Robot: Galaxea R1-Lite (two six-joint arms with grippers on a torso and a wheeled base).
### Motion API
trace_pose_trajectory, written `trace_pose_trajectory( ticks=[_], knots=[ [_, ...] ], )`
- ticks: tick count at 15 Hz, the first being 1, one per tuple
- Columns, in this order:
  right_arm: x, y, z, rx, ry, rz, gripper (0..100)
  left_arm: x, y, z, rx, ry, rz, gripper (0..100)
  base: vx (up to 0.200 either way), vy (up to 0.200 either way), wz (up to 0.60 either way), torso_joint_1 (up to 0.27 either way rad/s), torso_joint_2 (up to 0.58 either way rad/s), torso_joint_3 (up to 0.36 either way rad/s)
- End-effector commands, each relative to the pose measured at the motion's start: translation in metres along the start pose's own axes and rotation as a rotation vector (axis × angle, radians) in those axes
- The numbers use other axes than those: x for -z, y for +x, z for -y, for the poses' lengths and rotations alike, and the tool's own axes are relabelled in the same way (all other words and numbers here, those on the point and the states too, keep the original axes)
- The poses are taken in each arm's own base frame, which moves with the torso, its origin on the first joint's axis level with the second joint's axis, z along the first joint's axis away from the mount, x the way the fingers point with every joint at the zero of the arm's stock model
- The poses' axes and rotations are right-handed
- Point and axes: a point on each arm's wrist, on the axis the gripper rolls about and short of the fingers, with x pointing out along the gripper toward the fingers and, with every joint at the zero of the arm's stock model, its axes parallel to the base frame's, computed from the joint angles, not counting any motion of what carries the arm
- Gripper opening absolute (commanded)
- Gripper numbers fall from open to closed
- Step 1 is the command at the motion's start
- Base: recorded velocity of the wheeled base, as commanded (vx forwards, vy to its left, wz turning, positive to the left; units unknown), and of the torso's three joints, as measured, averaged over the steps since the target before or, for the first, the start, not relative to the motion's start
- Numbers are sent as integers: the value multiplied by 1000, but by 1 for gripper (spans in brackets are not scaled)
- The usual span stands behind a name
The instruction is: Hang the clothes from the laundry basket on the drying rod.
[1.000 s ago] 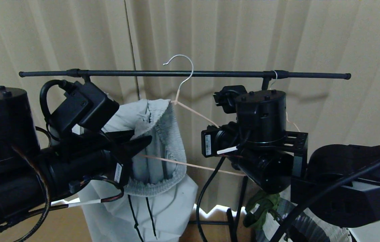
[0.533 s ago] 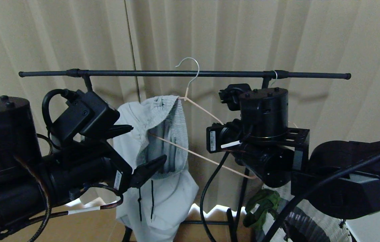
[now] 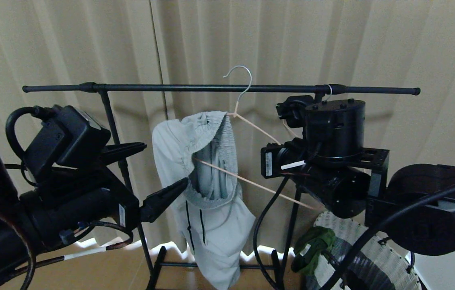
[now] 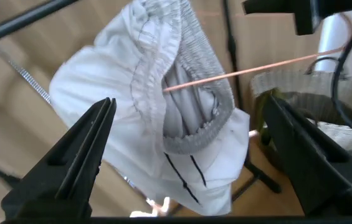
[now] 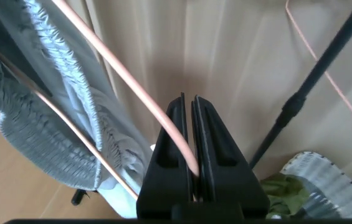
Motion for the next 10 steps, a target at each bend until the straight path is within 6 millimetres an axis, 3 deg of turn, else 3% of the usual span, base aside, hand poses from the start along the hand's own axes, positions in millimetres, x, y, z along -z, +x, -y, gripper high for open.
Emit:
trace_pose_trajectory(
  ticks=[1, 5, 10],
  knots=[
    [-7, -14, 10, 0, -5, 19, 0, -2, -4, -17, -8, 4, 31, 100, 0, 0, 0, 0, 0, 0],
    [0, -31, 21, -31, -58, 14, 0, -5, 0, -39, 47, 136, 78, 100, 0, 0, 0, 0, 0, 0],
    [17, -45, 31, -92, -127, 51, 0, 8, 19, -41, 171, 300, 80, 100, 0, 0, 0, 0, 0, 0]
  ],
)
